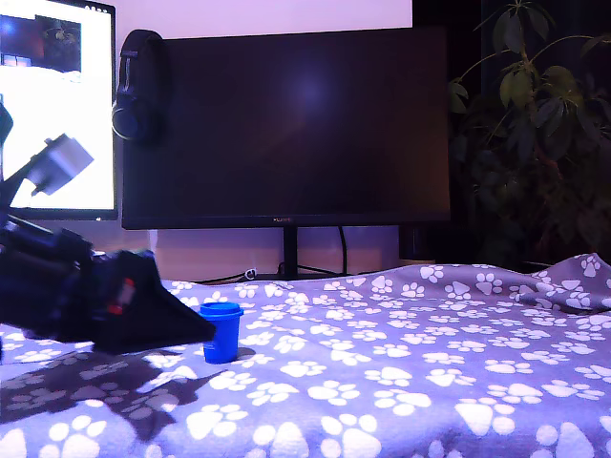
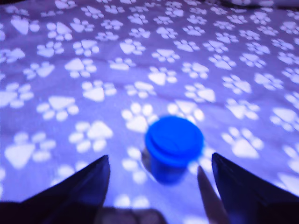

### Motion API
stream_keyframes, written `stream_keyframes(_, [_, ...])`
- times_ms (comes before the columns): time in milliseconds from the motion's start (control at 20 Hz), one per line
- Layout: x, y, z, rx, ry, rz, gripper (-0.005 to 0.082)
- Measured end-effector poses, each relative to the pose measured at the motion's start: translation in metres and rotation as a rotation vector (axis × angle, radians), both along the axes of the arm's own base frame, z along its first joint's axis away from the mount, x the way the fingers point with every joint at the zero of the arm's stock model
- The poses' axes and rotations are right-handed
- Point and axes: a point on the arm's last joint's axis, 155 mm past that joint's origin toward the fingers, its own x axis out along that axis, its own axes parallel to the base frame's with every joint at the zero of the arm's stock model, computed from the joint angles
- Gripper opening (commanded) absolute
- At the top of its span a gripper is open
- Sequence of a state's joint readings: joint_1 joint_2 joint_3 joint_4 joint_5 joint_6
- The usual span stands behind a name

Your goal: Pick up the coffee capsules on the table and drop them inside the coffee cup

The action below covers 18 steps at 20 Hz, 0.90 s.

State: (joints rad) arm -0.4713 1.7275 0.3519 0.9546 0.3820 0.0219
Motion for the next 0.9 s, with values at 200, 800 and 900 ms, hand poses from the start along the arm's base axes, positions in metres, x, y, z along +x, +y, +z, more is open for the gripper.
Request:
stream_keyframes(200, [0.003,-0.002,-0.002,0.007,0.001,-0.004,0.0637])
stream_keyframes(800, [0.007,-0.018,-0.016,0.067,0.064,-0.046,0.0596])
stream_keyframes(900, [0.007,-0.017,-0.017,0.074,0.061,-0.043,0.0500])
